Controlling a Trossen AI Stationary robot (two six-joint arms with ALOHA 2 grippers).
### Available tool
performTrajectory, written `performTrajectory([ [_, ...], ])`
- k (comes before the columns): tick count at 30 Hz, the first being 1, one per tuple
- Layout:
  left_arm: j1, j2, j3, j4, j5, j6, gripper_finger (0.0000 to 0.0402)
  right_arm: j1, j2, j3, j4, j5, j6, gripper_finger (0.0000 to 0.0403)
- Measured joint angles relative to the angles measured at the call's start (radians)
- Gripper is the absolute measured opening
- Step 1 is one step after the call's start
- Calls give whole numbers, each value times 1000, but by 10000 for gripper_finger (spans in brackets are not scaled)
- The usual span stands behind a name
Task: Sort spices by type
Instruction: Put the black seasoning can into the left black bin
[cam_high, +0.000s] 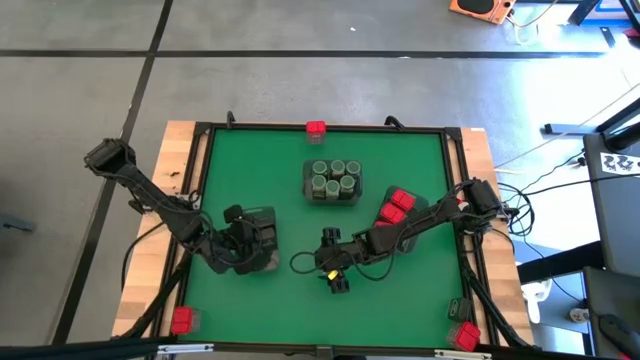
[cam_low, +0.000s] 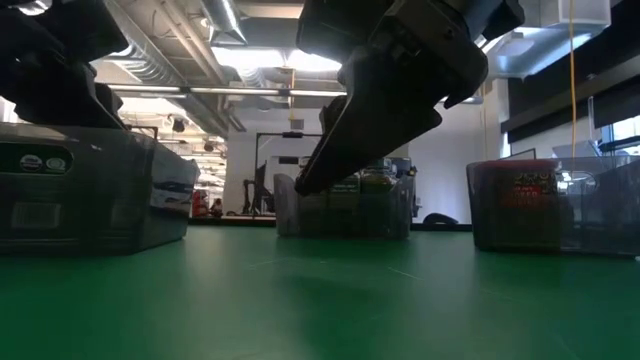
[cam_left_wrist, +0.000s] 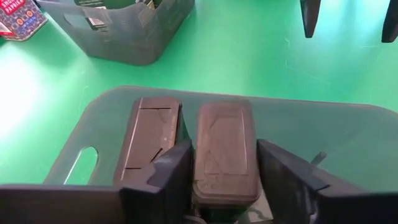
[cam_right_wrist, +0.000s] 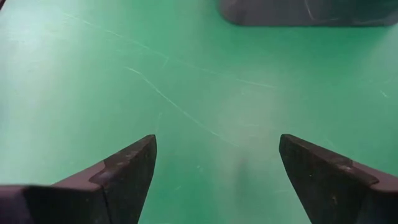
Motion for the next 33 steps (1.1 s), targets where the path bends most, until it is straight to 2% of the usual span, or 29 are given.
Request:
performTrajectory([
  [4, 0, -1, 3, 8, 19, 1, 220, 0, 0, 0, -1, -16, 7, 336],
  [8, -1, -23, 45, -37, 105, 51, 253, 12, -18, -1, -26, -13, 15, 328],
  [13, -1, -71, 121, -67, 136, 68, 264, 49, -113, -1, -108, 33, 27, 312],
  [17, -1, -82, 153, -5, 163, 132, 264, 89, -191, -1, -202, 47, 63, 301],
  [24, -1, -76, 153, 165, 163, 215, 265, 195, -283, 0, -368, 32, 255, 296],
  [33, 14, -43, 153, 300, 154, 254, 265, 351, -301, 0, -551, -105, 609, 296],
])
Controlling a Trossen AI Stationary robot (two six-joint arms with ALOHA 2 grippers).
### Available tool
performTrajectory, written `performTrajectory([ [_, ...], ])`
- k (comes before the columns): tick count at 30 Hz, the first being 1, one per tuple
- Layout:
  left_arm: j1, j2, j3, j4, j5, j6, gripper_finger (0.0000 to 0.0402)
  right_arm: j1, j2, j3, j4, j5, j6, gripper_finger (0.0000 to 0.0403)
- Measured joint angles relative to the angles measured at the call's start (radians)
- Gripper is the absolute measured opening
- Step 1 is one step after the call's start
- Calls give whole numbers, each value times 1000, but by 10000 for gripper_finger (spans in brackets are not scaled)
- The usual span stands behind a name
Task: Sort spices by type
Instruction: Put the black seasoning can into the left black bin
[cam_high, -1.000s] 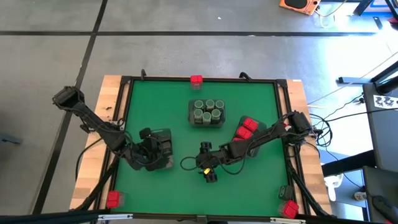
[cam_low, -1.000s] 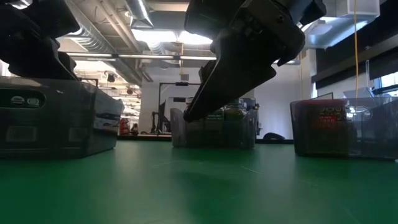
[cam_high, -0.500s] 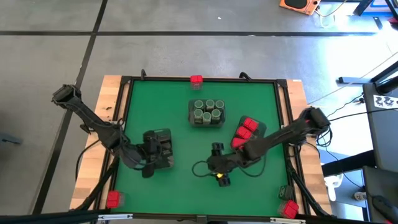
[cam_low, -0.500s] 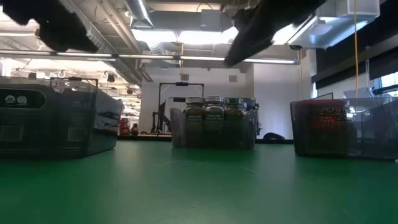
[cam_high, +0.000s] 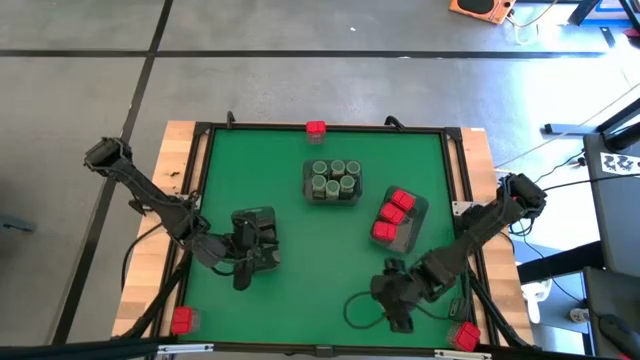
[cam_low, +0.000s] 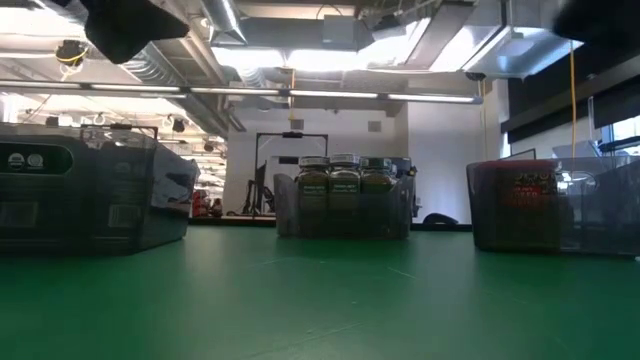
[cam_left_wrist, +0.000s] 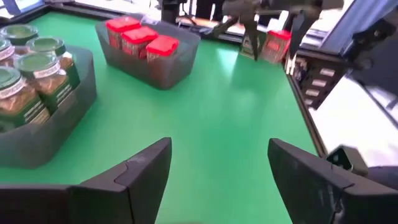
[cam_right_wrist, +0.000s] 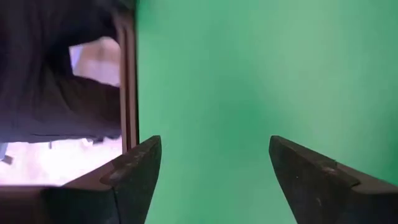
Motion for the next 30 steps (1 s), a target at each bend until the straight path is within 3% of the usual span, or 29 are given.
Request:
performTrajectory([
  [20, 94, 178, 0, 251, -1, 44, 265, 372, 0, 0, -566, -68, 702, 296],
  [30, 94, 179, 0, 262, -1, 24, 265, 509, 1, 0, -536, -61, 816, 296],
])
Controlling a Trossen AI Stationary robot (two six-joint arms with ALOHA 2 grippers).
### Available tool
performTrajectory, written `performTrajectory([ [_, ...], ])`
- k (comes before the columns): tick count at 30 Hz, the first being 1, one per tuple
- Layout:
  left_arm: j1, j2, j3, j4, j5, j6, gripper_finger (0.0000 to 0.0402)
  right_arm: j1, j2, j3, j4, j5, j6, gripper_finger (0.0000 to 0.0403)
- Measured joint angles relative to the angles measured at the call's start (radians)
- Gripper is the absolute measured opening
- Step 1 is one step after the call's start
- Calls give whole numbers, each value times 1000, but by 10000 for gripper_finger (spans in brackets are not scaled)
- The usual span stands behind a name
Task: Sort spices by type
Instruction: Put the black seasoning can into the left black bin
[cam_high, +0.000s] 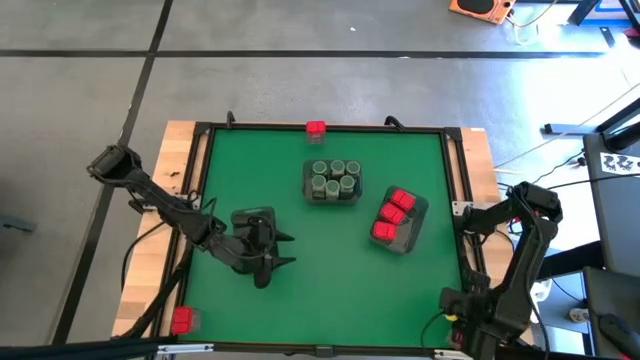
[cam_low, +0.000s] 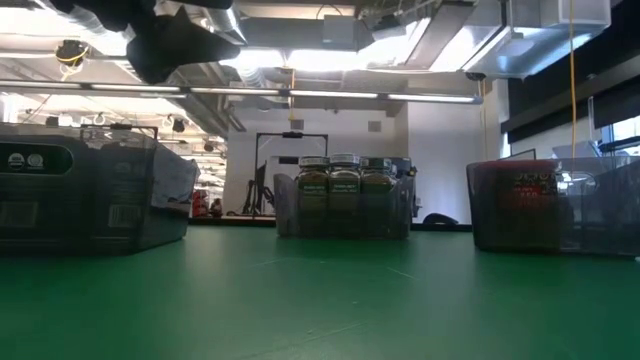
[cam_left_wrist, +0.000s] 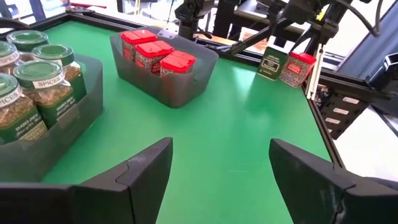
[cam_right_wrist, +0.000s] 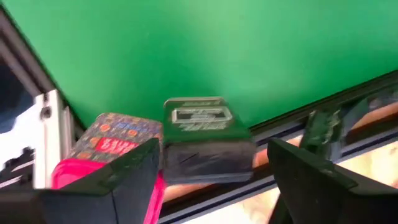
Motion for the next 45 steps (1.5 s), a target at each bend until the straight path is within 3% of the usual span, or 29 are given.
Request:
performTrajectory([
  [7, -1, 0, 0, 0, 0, -18, 265, -19, 0, 0, 8, -76, 140, 296],
  [16, -1, 0, 0, 0, 0, -60, 265, -38, -4, 1, 16, -146, 676, 296],
  [21, -3, 0, 0, 0, 0, -57, 265, -39, -4, 1, 14, -174, 846, 296],
  [45, -13, 0, 0, -2, 2, 27, 265, -103, 115, 2, -4, -277, 861, 296],
])
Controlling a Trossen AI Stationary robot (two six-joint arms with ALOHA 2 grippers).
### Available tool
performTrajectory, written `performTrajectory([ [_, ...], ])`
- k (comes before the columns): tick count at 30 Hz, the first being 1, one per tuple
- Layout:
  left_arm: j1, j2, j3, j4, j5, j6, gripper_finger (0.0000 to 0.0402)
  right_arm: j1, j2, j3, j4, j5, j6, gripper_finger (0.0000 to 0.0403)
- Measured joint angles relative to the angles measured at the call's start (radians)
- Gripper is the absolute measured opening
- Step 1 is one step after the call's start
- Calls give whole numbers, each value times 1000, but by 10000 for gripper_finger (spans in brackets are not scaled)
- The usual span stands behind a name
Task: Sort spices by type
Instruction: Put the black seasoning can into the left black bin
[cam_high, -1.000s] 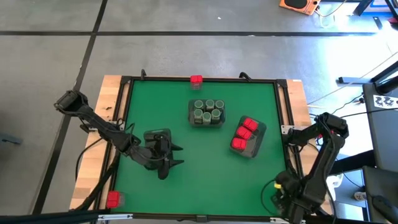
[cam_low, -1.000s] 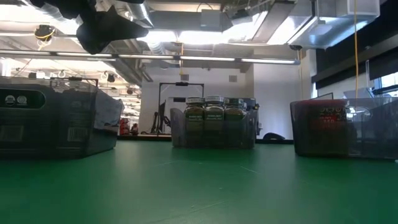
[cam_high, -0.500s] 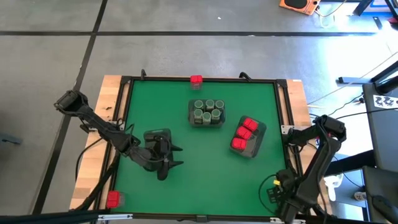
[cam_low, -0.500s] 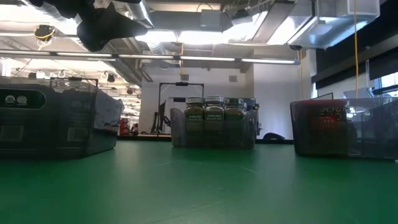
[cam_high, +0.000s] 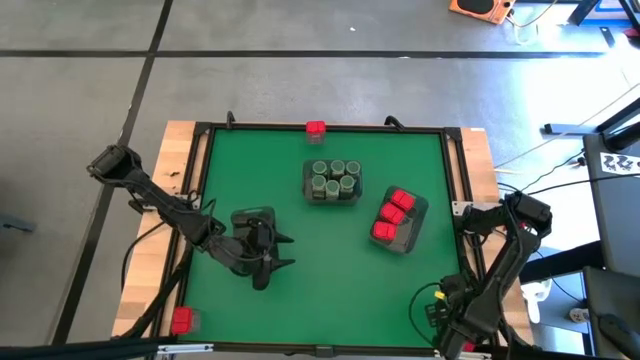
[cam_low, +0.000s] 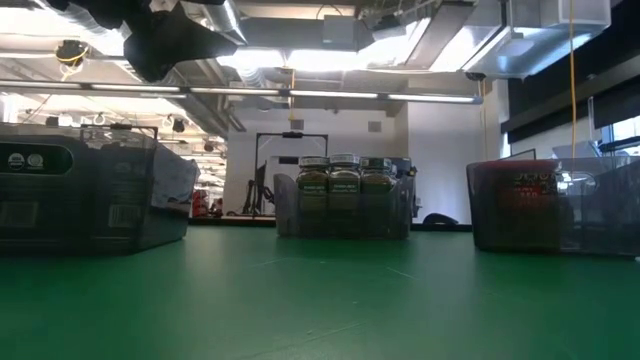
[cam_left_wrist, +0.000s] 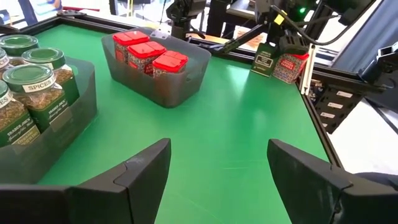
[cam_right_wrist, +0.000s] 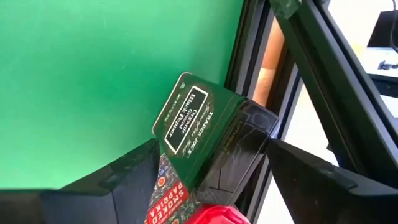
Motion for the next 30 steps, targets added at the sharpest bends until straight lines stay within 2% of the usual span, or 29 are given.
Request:
performTrajectory([
  [6, 0, 0, 0, 0, 0, 0, 265, -5, -2, 2, 10, 82, -49, 296],
  [19, 3, 0, 0, 0, 0, 0, 265, -12, -9, -1, -42, 167, -143, 296],
  [30, 3, 0, 0, 0, -1, 4, 265, -14, -10, 46, -100, 135, -75, 296],
])
